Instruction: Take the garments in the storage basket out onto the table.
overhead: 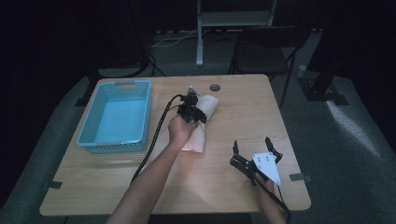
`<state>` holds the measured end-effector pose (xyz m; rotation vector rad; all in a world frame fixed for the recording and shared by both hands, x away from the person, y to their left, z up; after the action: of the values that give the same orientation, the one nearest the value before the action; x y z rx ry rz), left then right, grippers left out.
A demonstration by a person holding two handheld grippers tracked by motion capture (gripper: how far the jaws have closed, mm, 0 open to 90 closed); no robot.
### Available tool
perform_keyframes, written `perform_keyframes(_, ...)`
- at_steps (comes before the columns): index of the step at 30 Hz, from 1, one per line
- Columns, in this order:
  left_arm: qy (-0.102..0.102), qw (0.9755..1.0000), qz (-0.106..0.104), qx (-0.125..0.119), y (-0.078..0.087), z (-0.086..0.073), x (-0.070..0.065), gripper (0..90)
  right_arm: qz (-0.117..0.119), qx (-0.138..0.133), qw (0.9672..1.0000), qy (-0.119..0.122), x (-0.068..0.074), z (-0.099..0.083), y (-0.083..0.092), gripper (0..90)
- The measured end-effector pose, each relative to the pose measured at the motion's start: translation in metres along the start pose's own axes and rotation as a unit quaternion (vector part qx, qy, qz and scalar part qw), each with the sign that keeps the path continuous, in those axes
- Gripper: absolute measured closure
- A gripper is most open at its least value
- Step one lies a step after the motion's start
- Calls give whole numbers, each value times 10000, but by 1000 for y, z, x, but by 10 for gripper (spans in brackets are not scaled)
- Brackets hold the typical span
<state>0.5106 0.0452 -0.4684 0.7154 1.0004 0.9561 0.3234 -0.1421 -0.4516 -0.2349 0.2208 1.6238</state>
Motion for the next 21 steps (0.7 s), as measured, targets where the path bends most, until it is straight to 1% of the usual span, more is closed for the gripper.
perform_keyframes(1, -11, 10000, 36, -56, 0, 0, 0, 612, 3, 1, 10000, -1, 0, 0, 0, 1)
perform_keyframes(5, -286, 9990, 281, -212, -1, -2, -3, 573, -1, 1, 10000, 0, 0, 0, 0, 1)
perform_keyframes(6, -323, 9986, 327, -253, -1, -2, -4, 571, -2, 1, 10000, -1, 0, 0, 0, 1)
perform_keyframes(9, -391, 9979, 409, -323, -2, -4, -5, 558, -5, 0, 10000, -6, 0, 0, 0, 1)
perform_keyframes(10, -438, 9976, 424, -331, -2, -5, -5, 556, -7, -1, 10000, -4, 0, 0, 0, 1)
perform_keyframes(12, -508, 9969, 423, -421, -2, -6, -5, 532, -9, -6, 10000, -2, 0, 0, 0, 1)
perform_keyframes(14, -451, 9967, 366, -571, -2, -7, -4, 488, -8, -7, 10000, -3, 0, 0, 0, 1)
perform_keyframes(15, -432, 9965, 384, -604, -2, -7, -3, 473, -7, -7, 10000, -4, 0, 0, 0, 1)
perform_keyframes(16, -423, 9961, 431, -641, -2, -7, -3, 444, -7, -7, 10000, -5, 0, 0, 0, 1)
perform_keyframes(18, -480, 9947, 571, -702, -3, -8, -3, 395, -5, -10, 10000, -1, 0, 0, 0, 1)
perform_keyframes(21, -551, 9934, 661, -753, -4, -9, -4, 379, -8, -18, 10000, 6, 0, 0, 0, 1)
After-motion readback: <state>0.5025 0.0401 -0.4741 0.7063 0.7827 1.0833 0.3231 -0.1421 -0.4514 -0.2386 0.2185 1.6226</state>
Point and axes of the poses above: each handheld gripper's, and its own axes: y roughly backward along the jaws, z roughly out of its top, x roughly to its left, the point moved 6 cm from there along -y, roughly forward along the jaws, and after that the axes turned 14 degrees about y, right-handed, at the moved point
